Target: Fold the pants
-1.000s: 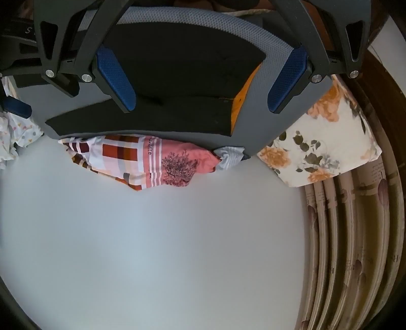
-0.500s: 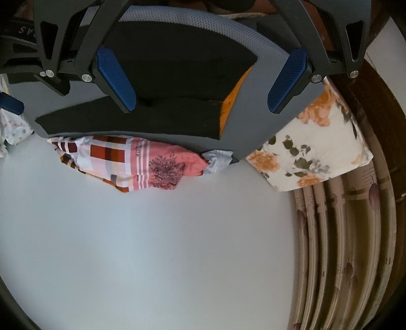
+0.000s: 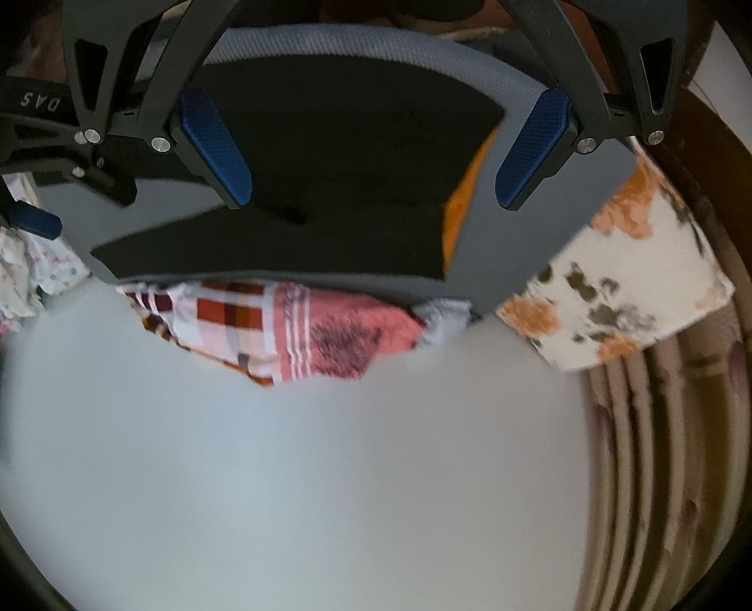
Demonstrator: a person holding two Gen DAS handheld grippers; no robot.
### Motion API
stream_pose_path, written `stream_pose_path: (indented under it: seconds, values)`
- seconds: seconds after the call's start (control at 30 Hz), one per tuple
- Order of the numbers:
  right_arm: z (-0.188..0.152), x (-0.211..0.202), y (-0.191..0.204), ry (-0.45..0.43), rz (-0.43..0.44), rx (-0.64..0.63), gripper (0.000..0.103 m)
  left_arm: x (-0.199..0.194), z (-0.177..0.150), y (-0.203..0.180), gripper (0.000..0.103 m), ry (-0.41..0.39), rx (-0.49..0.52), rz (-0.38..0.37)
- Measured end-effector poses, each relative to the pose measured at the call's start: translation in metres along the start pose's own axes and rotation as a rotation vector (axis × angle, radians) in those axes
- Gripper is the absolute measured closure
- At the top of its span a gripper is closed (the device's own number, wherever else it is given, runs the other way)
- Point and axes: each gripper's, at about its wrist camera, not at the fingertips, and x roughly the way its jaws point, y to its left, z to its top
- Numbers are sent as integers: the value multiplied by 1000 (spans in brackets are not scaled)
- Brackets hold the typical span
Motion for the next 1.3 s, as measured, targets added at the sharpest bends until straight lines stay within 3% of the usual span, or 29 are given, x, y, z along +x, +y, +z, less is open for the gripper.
stream_pose_path:
  seconds: [0.1, 0.3, 0.33, 0.67, 0.83, 1.0, 1.3]
  values:
    - [-1, 7, 0, 15, 1, 3, 1, 10, -3, 5, 0, 27, -26, -18]
    - [-1, 23, -2, 48, 2, 7, 1, 26, -12, 8, 0, 53, -18, 68]
    - [-1, 25, -2, 53, 3, 7, 1, 27, -14, 8, 0, 41, -14, 90]
    - [1, 46, 0, 86, -4, 14, 1, 36, -18, 14, 0, -9, -10, 55]
    - [3, 59, -2, 100, 21, 36, 1, 49, -20, 22, 0, -27, 14, 113]
    - [3, 80, -10, 116, 101, 58, 1, 91, -10, 46, 0, 98, 33, 114]
    - [22, 122, 4, 122, 55, 5, 1, 169, 3, 84, 0, 124, 93, 155]
